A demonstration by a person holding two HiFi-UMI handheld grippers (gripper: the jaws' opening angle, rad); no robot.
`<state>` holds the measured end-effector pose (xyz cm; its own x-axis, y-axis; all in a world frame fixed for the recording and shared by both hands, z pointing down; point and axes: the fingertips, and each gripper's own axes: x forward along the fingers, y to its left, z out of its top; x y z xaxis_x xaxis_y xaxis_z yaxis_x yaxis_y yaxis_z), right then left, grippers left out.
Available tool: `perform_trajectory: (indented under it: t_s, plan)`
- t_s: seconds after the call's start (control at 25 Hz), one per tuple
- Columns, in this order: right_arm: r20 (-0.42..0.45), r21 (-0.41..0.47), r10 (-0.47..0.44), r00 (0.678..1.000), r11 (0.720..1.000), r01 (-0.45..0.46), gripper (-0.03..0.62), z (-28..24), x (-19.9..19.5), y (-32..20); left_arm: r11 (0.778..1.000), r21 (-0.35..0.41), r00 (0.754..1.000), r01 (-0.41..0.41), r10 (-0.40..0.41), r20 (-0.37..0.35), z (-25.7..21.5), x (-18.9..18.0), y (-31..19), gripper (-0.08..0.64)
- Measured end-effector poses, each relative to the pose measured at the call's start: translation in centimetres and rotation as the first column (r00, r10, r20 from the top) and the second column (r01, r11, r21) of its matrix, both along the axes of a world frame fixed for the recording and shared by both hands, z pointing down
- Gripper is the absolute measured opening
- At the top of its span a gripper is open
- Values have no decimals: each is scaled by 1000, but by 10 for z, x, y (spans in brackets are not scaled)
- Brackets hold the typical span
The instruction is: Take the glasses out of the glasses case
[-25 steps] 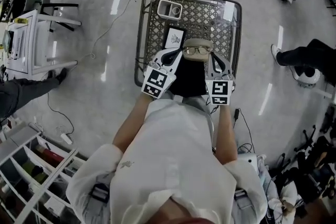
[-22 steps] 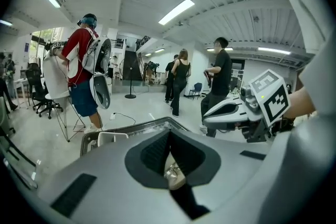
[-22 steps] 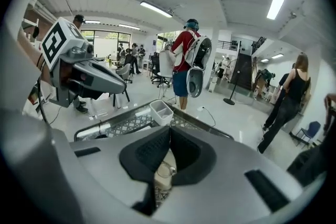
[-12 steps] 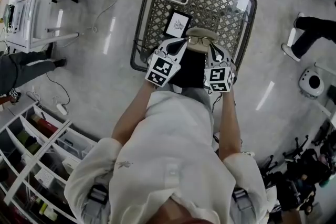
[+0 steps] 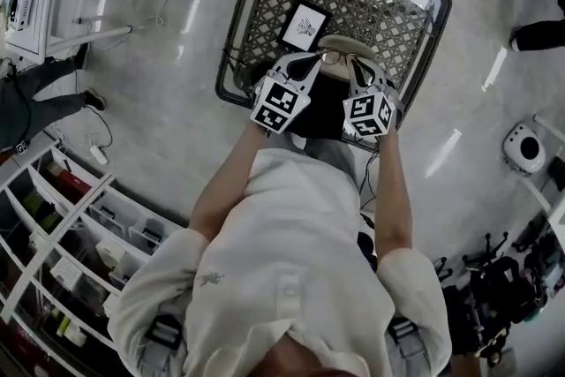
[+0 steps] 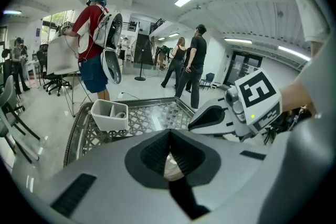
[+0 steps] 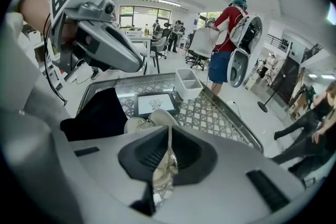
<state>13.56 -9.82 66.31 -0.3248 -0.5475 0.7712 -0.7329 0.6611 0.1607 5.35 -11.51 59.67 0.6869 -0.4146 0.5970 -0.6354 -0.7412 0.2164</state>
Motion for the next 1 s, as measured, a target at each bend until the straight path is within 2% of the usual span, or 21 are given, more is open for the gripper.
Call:
perform_trajectory:
  t_s: [0.52, 1.0]
  plan:
    - [-67, -80, -109, 992, 991, 104, 52, 42, -5, -1, 998, -59, 1000, -8, 10, 29, 38, 8, 3, 12]
    - [-99, -143, -211, 972, 970, 196, 114, 71, -14, -3, 997, -72, 999, -20, 22, 23, 43, 16, 11, 12]
